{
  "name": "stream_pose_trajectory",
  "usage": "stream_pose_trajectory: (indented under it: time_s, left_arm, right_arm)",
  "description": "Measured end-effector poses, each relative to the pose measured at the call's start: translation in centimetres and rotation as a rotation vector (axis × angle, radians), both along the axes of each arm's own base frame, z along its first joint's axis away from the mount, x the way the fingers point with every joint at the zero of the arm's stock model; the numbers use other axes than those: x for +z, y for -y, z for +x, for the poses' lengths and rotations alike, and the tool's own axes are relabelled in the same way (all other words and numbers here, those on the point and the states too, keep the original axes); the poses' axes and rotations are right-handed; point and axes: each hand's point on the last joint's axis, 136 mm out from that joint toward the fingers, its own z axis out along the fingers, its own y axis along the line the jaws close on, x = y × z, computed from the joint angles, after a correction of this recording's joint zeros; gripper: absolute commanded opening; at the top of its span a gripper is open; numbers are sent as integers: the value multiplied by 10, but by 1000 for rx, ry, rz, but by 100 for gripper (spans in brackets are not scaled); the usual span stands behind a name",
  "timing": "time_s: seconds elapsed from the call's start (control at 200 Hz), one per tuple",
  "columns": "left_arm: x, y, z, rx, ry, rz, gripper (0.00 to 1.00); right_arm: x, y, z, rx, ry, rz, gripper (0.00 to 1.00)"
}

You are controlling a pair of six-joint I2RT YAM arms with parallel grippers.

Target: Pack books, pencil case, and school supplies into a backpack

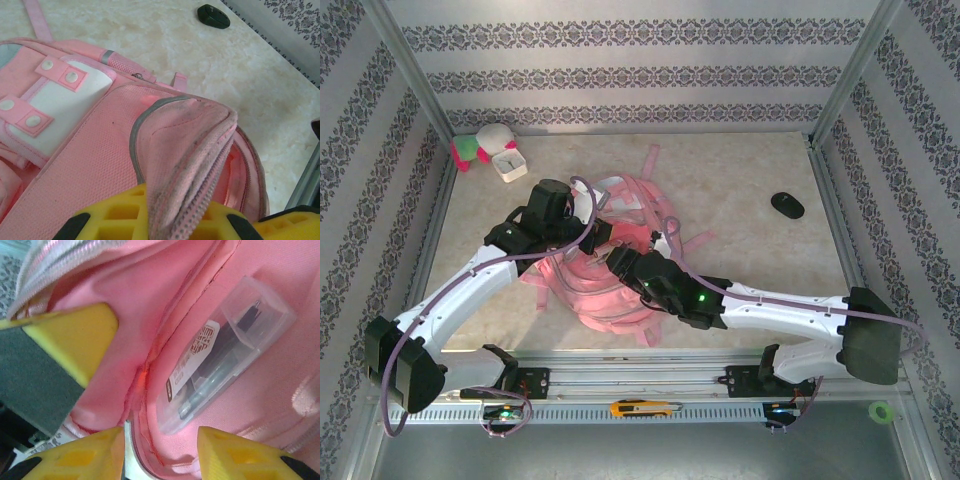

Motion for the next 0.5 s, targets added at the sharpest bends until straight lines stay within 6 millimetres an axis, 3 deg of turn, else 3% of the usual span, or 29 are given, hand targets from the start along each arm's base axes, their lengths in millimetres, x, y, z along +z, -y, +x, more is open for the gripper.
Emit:
stream_pose_trajectory:
  time_s: [0.15, 0.375, 0.5]
  left_arm:
    - [0, 3, -2, -9, -15, -16, 5]
    - [1, 6, -4, -24, -24, -33, 5]
    - [-1, 7, -4, -30, -32, -34, 5]
  right_arm:
    - [-3, 3, 11, -63, -20, 31, 37]
    - [-27, 1, 19, -104, -74, 21, 40]
    - [-35, -3, 23, -117, -91, 35, 33]
